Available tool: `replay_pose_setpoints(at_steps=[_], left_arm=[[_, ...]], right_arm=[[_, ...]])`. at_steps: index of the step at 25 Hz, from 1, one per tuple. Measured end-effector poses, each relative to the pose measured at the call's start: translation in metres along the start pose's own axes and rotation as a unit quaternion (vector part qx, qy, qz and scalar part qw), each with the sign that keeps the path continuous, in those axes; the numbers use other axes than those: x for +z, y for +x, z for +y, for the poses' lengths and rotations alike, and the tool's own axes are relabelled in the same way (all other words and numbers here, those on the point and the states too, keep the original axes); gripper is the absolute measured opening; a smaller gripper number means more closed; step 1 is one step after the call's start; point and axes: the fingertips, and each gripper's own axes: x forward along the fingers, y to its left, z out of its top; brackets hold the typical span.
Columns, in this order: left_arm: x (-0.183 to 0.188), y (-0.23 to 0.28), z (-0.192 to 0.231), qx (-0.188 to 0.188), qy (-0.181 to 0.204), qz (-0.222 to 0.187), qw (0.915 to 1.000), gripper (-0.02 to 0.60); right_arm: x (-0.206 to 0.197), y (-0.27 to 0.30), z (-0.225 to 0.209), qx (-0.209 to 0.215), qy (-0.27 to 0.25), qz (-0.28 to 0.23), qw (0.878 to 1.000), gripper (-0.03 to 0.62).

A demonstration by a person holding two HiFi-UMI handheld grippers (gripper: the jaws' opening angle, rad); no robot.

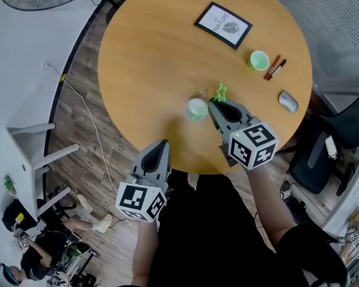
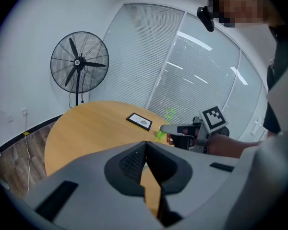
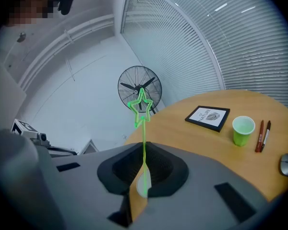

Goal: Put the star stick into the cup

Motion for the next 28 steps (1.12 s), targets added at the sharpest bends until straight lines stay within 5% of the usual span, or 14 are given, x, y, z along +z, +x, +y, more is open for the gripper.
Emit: replay_pose_setpoints(at_steps=[28], left_arm=[[-0.005, 0.008, -0.001, 0.006, -0.013, 0.002, 0.9999, -0.002]], right_arm=[[-0.050, 0.021, -0.017, -0.002, 0.066, 0.056, 0.996, 0.034]])
